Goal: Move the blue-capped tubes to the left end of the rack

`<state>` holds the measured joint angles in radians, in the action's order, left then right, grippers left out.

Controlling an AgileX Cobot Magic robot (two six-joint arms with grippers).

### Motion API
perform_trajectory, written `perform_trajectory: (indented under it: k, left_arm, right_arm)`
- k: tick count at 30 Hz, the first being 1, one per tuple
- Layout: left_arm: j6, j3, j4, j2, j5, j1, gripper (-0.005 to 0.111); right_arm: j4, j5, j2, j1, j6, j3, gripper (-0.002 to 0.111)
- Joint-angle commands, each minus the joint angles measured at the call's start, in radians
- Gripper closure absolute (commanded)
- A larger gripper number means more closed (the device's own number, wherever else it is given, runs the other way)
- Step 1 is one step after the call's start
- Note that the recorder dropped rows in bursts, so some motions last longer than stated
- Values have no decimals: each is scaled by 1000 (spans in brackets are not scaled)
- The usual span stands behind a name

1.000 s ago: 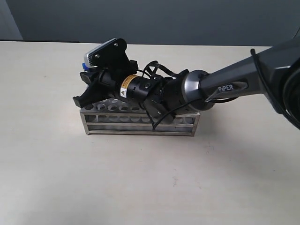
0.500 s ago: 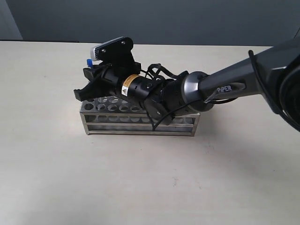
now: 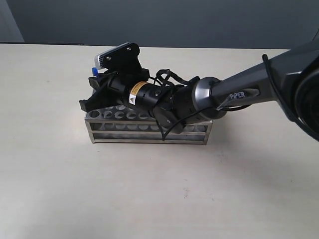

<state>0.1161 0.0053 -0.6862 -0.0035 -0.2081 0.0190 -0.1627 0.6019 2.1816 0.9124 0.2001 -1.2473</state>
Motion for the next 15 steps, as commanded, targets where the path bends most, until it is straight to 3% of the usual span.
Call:
perform_trajectory:
  k: [1, 15]
  left_arm:
    - [5, -5, 1, 3, 4, -2, 106]
    - [5, -5, 1, 3, 0, -2, 106]
  right_arm:
    - [-13, 55, 7, -3, -6, 6, 109]
    - [-23, 70, -1, -3, -21, 6, 109]
